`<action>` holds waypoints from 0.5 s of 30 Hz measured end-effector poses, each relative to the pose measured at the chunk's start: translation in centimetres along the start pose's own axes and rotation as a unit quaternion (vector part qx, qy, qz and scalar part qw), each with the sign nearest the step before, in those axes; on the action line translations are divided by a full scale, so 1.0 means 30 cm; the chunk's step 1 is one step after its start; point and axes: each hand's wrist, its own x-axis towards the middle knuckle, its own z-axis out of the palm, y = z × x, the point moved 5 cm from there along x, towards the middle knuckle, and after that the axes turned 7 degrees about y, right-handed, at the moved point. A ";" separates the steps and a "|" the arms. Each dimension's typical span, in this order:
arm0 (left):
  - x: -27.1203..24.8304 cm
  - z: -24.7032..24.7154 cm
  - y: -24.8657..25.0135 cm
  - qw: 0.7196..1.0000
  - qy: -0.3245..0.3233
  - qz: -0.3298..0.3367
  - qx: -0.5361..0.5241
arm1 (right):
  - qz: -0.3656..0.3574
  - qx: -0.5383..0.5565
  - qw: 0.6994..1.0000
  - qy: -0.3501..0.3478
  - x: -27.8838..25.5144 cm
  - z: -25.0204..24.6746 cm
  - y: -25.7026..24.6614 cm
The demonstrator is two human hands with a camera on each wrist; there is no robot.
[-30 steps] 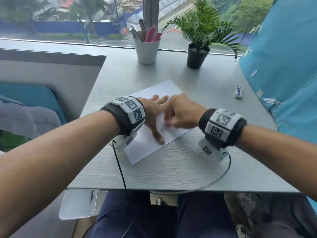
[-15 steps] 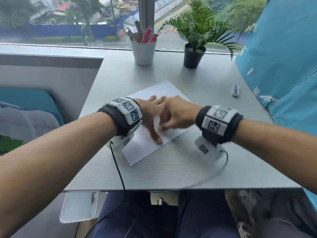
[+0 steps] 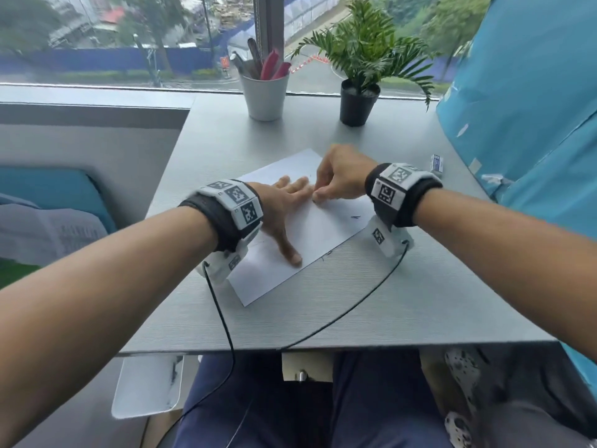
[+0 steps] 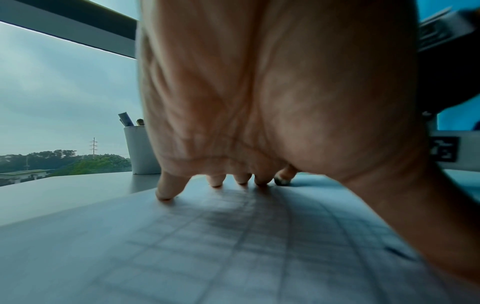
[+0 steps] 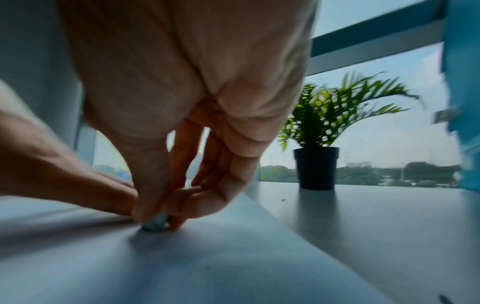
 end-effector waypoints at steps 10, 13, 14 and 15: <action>0.005 0.010 -0.009 1.000 0.003 0.029 -0.010 | -0.037 0.009 0.999 -0.008 -0.062 -0.007 -0.042; -0.010 0.036 -0.036 0.997 0.017 0.064 -0.032 | 0.045 -0.018 0.998 -0.039 -0.043 -0.003 0.099; -0.018 0.046 -0.048 0.996 0.023 0.077 -0.035 | 0.058 -0.006 0.997 -0.054 -0.050 0.017 0.128; -0.028 0.052 -0.070 0.996 0.031 0.079 -0.032 | 0.061 0.002 0.996 -0.057 -0.054 0.029 0.143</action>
